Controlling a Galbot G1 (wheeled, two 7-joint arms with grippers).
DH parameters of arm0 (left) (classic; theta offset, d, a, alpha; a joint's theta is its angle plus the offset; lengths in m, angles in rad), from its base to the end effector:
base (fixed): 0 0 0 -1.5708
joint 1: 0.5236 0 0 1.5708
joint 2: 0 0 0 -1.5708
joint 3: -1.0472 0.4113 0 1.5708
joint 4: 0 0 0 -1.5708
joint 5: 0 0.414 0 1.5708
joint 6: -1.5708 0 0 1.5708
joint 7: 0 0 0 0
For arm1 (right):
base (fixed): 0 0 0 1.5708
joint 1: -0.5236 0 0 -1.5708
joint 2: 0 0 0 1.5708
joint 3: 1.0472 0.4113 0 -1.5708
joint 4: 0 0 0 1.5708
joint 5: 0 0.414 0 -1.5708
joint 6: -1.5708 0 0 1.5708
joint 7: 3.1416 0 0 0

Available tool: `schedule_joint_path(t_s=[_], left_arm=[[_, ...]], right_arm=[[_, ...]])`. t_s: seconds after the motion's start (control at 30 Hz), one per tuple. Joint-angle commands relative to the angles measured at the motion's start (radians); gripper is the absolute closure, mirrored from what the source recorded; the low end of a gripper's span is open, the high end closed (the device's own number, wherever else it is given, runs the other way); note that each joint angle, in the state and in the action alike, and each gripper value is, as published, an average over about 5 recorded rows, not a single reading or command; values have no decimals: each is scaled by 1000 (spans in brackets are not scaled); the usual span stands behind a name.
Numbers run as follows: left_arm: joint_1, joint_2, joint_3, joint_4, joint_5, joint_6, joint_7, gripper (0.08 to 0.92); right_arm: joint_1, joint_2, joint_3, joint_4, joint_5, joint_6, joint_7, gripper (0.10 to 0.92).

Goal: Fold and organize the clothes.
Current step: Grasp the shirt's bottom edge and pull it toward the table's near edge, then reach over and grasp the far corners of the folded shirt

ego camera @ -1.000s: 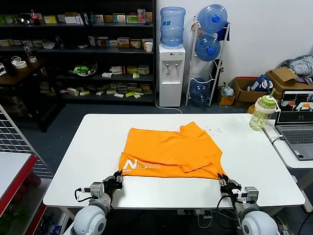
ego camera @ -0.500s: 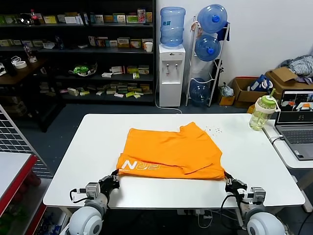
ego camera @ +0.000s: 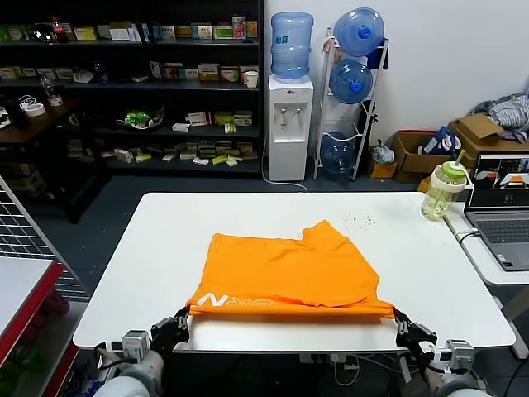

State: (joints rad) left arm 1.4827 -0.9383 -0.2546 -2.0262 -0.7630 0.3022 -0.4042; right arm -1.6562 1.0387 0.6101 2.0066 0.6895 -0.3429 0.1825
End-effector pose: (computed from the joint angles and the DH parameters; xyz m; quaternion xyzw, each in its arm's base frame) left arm 0.2223 0.0558 -0.3718 -0.0459 -0.9569 0.0538 0.2815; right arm 0.1995 -0.1479 -0.3676 -0.0080 -0.9604 -0.0540 0.2732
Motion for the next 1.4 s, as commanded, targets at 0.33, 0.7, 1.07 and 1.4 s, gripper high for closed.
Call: schedule_joint_path(t_s=[0.33, 0.7, 1.07, 1.4], left_arm=[[120, 20, -26, -82, -8, 23, -17, 706], [-266, 57, -15, 36, -75, 5, 43, 394], [-805, -112, 274, 610, -86, 5, 184, 179], [-923, -194, 355, 853, -34, 40, 229, 177]], right_arm=[[-98, 12, 28, 83, -8, -8, 46, 680], [315, -140, -73, -3, 69, -28, 34, 359], [1022, 2, -476, -624, 35, -55, 16, 203], [1131, 161, -539, -915, -26, -102, -79, 203]])
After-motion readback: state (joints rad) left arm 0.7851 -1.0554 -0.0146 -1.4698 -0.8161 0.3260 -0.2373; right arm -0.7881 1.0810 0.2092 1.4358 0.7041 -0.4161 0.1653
